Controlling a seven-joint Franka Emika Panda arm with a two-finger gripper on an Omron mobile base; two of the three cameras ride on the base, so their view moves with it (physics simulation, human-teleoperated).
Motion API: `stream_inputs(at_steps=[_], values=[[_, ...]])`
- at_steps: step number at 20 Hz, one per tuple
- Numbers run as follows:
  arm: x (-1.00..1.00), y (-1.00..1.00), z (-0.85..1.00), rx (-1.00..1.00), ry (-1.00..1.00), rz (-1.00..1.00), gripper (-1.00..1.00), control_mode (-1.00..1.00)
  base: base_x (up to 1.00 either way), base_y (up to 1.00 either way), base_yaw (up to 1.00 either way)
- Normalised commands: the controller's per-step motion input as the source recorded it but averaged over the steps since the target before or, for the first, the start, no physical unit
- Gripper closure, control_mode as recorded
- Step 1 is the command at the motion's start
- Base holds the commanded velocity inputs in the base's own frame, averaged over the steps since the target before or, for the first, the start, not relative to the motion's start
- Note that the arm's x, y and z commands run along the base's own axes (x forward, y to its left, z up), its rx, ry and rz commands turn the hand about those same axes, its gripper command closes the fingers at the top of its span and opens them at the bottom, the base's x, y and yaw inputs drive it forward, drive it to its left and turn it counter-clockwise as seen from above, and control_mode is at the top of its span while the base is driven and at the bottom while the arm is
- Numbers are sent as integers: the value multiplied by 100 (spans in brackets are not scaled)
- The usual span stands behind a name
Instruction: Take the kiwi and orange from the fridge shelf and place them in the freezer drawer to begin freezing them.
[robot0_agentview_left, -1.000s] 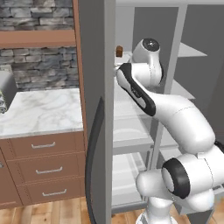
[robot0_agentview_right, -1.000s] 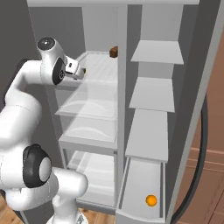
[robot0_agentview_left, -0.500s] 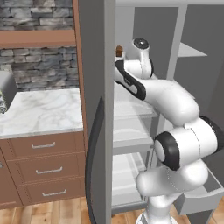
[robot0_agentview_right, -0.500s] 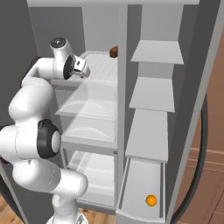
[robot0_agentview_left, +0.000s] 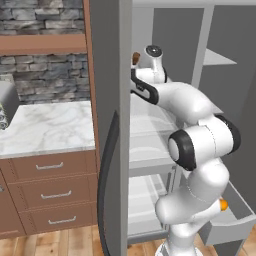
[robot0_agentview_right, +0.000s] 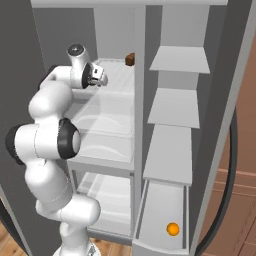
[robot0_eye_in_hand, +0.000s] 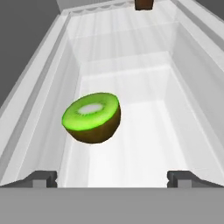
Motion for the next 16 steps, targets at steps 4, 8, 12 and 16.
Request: stream_inputs(at_steps=[4, 8, 12, 16], values=[[48, 3, -1, 0, 0, 0, -100, -100, 0, 0, 0], [29, 14, -16, -1, 0, 0, -100, -100, 0, 0, 0], [36, 15, -14, -1, 0, 0, -100, -100, 0, 0, 0], [39, 16, -12, -3, 0, 0, -100, -100, 0, 0, 0]])
